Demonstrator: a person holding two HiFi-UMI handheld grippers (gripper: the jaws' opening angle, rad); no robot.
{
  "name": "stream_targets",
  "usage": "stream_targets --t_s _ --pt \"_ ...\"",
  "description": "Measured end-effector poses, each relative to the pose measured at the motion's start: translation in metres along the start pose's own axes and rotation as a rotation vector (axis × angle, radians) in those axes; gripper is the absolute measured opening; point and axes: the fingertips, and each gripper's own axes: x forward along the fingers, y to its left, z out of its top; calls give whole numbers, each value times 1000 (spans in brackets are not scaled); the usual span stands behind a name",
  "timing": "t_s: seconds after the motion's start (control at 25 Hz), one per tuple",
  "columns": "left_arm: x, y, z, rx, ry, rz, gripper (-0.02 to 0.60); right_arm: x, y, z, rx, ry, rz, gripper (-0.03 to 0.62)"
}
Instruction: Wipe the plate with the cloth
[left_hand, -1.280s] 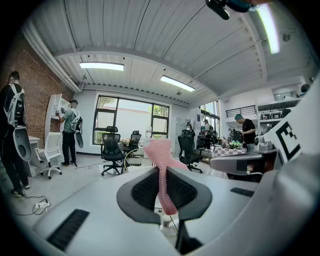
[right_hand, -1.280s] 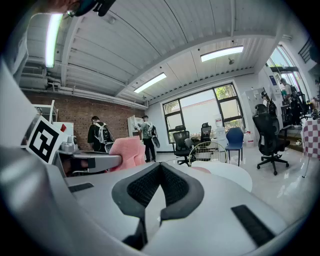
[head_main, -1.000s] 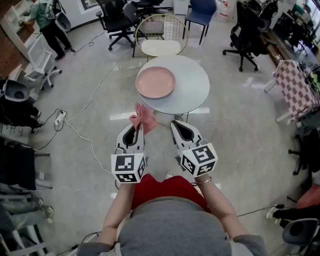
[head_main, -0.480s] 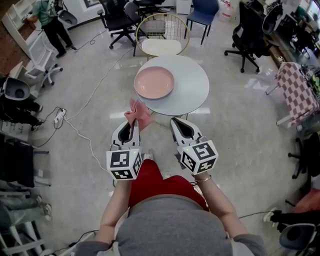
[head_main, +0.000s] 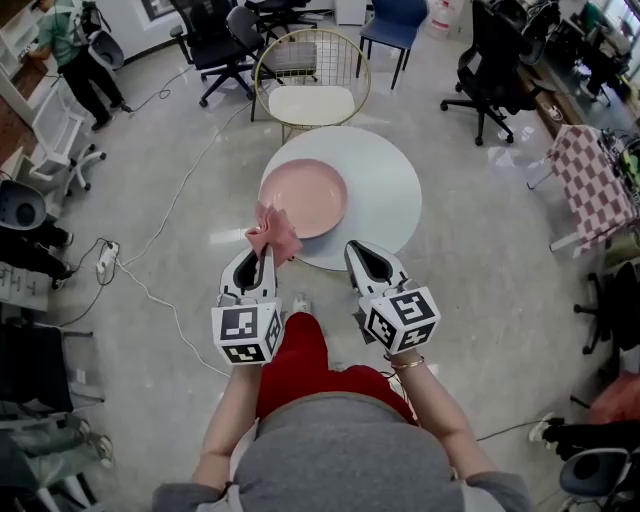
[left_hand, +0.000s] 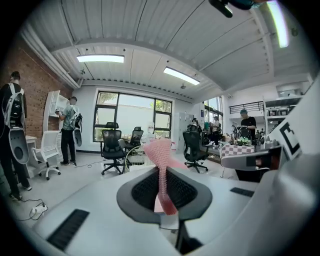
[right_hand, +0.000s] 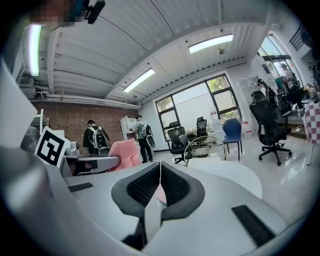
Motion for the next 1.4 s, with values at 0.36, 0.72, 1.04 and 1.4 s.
stream_targets --t_s 0.36,0.72,1.04,1.4 --pt "119 74 11 -16 66 -66 37 123 -47 22 29 50 -71 29" --pt "194 94 -3 -44 161 -133 37 171 -99 16 60 124 -189 29" --pt "237 86 -30 -87 278 -143 37 193 -144 11 60 192 -181 29" --pt "292 51 -56 -99 415 -245 37 211 -182 -12 119 264 -190 29"
